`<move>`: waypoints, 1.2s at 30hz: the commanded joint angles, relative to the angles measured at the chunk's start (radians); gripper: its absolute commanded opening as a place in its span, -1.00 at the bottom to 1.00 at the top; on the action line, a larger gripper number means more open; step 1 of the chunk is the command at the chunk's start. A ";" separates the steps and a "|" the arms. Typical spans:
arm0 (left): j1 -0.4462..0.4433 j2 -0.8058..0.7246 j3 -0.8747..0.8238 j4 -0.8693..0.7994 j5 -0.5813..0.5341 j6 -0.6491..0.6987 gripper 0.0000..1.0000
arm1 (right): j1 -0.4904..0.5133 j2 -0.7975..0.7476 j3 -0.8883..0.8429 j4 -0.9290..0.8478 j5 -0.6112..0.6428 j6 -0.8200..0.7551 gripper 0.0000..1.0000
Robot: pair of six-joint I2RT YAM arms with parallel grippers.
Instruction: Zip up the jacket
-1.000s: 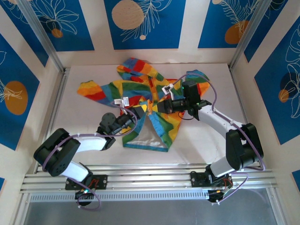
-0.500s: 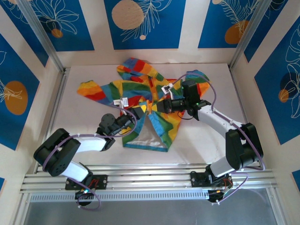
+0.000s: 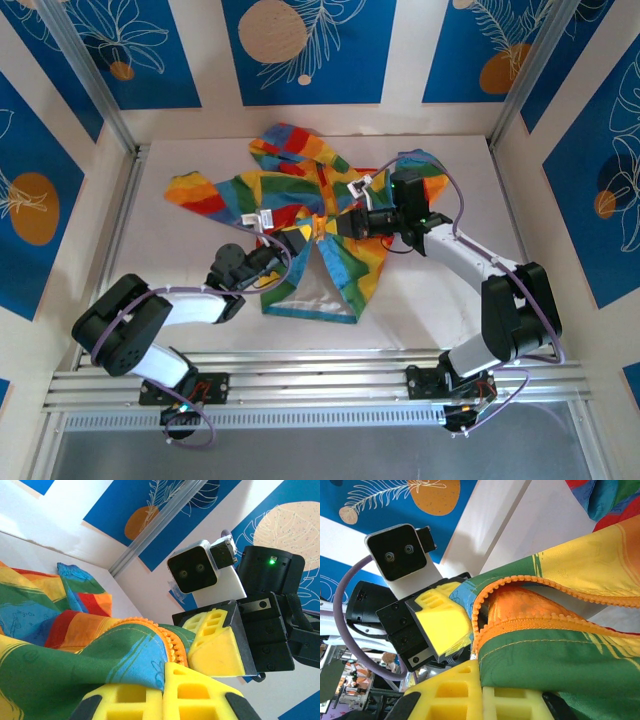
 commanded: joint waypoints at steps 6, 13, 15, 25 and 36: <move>0.015 0.012 0.034 0.063 -0.021 0.011 -1.00 | 0.008 0.028 0.010 0.022 -0.057 0.005 -1.00; 0.025 0.015 0.039 0.065 -0.023 0.012 -1.00 | 0.013 0.028 0.013 0.020 -0.069 0.001 -1.00; 0.027 0.016 0.036 0.066 -0.026 0.012 -1.00 | 0.012 0.028 0.013 0.021 -0.072 0.001 -1.00; 0.028 0.033 0.039 0.089 -0.016 -0.005 -1.00 | 0.015 0.034 0.018 0.021 -0.076 0.002 -1.00; 0.027 0.035 0.028 0.101 -0.003 -0.015 -1.00 | 0.015 0.040 0.026 0.029 -0.060 0.013 -1.00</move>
